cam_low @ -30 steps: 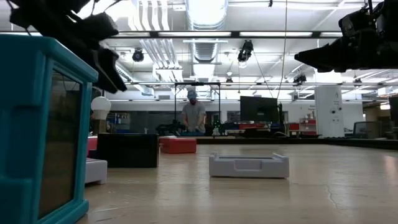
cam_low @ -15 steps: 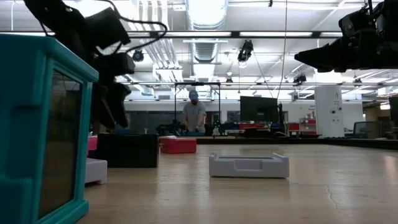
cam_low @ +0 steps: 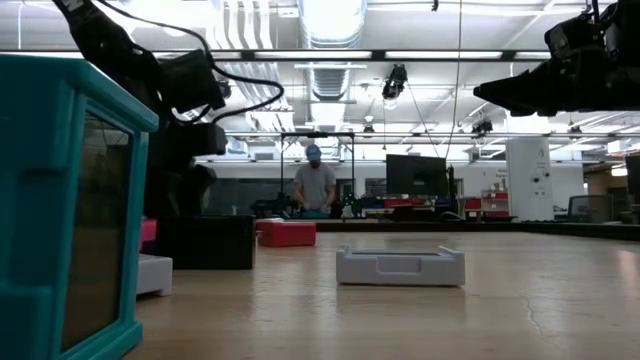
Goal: Pick & Place Office items
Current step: Put the purple charger adapter into the orange bin
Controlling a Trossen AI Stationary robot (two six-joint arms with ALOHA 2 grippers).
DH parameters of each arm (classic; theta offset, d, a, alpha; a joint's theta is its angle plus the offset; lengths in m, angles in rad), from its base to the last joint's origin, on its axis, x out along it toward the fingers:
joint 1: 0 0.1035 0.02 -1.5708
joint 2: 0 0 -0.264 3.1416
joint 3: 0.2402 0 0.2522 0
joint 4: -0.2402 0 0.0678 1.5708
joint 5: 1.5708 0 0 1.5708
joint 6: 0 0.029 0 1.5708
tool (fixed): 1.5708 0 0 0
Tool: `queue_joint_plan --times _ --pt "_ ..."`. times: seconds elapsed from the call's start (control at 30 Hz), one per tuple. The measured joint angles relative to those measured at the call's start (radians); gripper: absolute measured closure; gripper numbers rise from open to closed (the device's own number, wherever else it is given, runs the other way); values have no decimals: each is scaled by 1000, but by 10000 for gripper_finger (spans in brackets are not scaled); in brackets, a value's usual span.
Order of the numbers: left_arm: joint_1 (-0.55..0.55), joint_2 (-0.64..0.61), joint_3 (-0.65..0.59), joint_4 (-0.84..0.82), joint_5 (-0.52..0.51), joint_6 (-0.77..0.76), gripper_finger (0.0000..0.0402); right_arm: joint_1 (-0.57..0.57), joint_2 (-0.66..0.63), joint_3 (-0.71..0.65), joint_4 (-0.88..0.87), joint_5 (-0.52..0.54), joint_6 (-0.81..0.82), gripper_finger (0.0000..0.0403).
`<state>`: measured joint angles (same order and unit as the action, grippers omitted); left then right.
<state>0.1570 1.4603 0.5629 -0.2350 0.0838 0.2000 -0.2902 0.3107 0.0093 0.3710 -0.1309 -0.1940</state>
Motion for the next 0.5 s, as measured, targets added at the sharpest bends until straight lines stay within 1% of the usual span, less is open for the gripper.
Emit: queue_joint_plan --times 0.17,0.27,0.37,0.5 --pt "0 15 0 7 11 4 127 0 0 0 0 0 0 264" --pt "0 11 0 10 14 10 134 0 0 0 0 0 0 264" --pt "0 1 0 18 14 11 153 0 0 0 0 0 0 264" --pt "0 -3 0 21 13 14 189 0 0 0 0 0 0 264"
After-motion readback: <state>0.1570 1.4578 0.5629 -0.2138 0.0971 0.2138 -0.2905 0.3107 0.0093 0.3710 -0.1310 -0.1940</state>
